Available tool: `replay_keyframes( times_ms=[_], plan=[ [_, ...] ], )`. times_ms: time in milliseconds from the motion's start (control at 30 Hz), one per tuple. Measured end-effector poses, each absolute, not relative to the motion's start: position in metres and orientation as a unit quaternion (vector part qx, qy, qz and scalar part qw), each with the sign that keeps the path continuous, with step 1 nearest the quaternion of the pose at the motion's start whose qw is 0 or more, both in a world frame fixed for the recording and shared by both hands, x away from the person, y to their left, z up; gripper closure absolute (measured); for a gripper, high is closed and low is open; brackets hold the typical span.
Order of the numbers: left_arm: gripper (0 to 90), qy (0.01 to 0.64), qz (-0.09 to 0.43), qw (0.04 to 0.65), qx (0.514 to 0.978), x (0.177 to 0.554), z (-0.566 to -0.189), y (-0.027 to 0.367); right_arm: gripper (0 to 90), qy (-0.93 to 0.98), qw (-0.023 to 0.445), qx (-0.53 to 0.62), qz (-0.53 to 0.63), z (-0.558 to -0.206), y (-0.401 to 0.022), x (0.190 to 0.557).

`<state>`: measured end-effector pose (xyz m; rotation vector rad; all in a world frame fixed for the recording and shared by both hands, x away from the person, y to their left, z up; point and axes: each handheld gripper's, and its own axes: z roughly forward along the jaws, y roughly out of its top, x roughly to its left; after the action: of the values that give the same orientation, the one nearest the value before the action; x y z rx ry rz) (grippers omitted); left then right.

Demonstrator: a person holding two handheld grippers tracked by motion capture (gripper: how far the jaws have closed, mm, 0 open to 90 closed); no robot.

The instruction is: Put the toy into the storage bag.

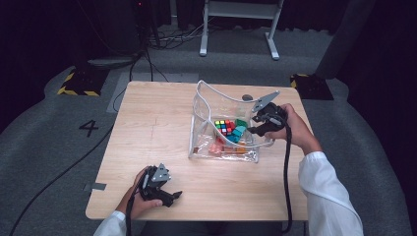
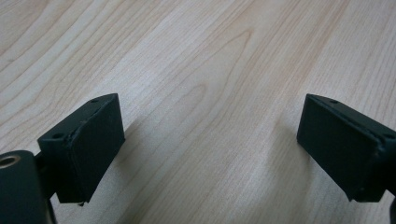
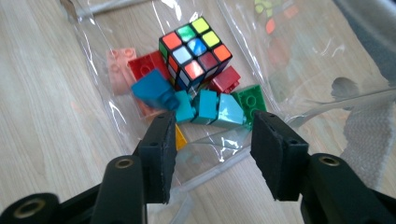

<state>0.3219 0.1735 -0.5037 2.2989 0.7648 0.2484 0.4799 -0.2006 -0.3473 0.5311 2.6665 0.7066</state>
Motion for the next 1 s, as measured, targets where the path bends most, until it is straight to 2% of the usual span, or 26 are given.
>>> replay_keyframes(
  times_ms=[233, 467, 500, 633, 1000],
  plan=[
    [7.6, 0.295, 0.096, 0.345, 0.886, 0.322, -0.504, 0.174, 44.5, 0.92, 0.179, 0.194, 0.288, -0.342, -0.208, 0.473],
    [7.6, 0.295, 0.095, 0.345, 0.886, 0.322, -0.504, 0.174, 34.3, 0.895, 0.206, 0.223, 0.328, -0.336, -0.212, 0.465],
    [7.6, 0.295, 0.095, 0.345, 0.886, 0.322, -0.504, 0.174, 29.4, 0.885, 0.213, 0.24, 0.338, -0.333, -0.213, 0.461],
    [7.6, 0.295, 0.095, 0.345, 0.886, 0.322, -0.504, 0.174, 25.3, 0.874, 0.225, 0.255, 0.348, -0.33, -0.219, 0.458],
    [7.5, 0.294, 0.097, 0.345, 0.886, 0.322, -0.504, 0.174, 21.3, 0.849, 0.259, 0.283, 0.364, -0.32, -0.234, 0.447]
  ],
)
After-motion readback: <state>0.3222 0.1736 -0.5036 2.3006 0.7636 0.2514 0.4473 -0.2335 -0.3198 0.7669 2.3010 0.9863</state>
